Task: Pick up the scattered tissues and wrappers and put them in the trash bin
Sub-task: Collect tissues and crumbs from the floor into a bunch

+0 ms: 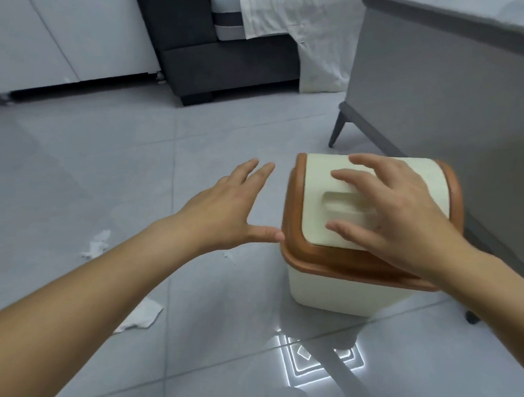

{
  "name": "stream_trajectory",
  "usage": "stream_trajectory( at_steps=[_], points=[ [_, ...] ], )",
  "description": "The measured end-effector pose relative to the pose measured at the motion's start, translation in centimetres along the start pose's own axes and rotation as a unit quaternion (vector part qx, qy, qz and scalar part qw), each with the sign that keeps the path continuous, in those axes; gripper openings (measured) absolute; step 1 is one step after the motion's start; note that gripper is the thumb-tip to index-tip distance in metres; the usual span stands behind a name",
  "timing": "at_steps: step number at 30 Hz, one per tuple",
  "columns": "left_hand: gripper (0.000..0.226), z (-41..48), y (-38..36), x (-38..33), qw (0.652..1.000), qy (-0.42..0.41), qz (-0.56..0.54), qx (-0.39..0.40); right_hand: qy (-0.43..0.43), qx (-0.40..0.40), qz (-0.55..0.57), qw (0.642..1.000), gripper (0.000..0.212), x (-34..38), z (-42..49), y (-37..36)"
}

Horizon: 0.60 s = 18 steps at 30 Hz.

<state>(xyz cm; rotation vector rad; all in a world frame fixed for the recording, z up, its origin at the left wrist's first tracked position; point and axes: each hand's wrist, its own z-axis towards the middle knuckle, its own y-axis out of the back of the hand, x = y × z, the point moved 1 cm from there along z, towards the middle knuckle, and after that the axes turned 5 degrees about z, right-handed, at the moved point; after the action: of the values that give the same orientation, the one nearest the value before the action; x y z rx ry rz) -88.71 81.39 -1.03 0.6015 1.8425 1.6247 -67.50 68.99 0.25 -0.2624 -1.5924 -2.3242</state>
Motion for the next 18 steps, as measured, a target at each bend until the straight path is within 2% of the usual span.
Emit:
stream_trajectory(
  at_steps=[2, 5, 8, 10, 12, 15, 16, 18],
  points=[
    [0.106, -2.8, -0.3, 4.5, 0.998, 0.058, 0.009, 0.017, 0.048, -0.009, 0.015, 0.999, 0.057, 2.1, 0.5, -0.9],
    [0.096, -7.6, -1.6, 12.4, 0.986, 0.166, 0.018, 0.028, 0.151, 0.023, 0.002, 0.988, 0.052, 5.4, 1.4, -3.5],
    [0.09, -13.9, -4.5, 19.9, 0.961, 0.272, 0.008, 0.046, 0.259, 0.094, -0.035, 0.961, 0.047, 8.9, 2.5, -7.4],
    [0.09, -18.4, -7.3, 23.9, 0.938, 0.341, -0.013, 0.061, 0.293, 0.152, -0.062, 0.942, 0.045, 11.1, 3.5, -10.6],
    [0.089, -22.8, -10.5, 27.0, 0.901, 0.426, -0.069, 0.056, 0.321, 0.218, -0.094, 0.917, 0.049, 13.7, 4.7, -14.1],
    [0.077, -28.9, -15.8, 30.0, 0.801, 0.567, -0.194, 0.015, 0.39, 0.319, -0.174, 0.846, 0.058, 17.7, 5.8, -20.2],
    [0.072, -30.6, -17.3, 30.7, 0.771, 0.601, -0.212, 0.007, 0.401, 0.325, -0.185, 0.836, 0.057, 19.1, 6.0, -22.1],
    [0.063, -33.2, -19.6, 32.0, 0.743, 0.636, -0.21, -0.013, 0.384, 0.326, -0.182, 0.844, 0.051, 21.6, 6.3, -25.5]
  ],
)
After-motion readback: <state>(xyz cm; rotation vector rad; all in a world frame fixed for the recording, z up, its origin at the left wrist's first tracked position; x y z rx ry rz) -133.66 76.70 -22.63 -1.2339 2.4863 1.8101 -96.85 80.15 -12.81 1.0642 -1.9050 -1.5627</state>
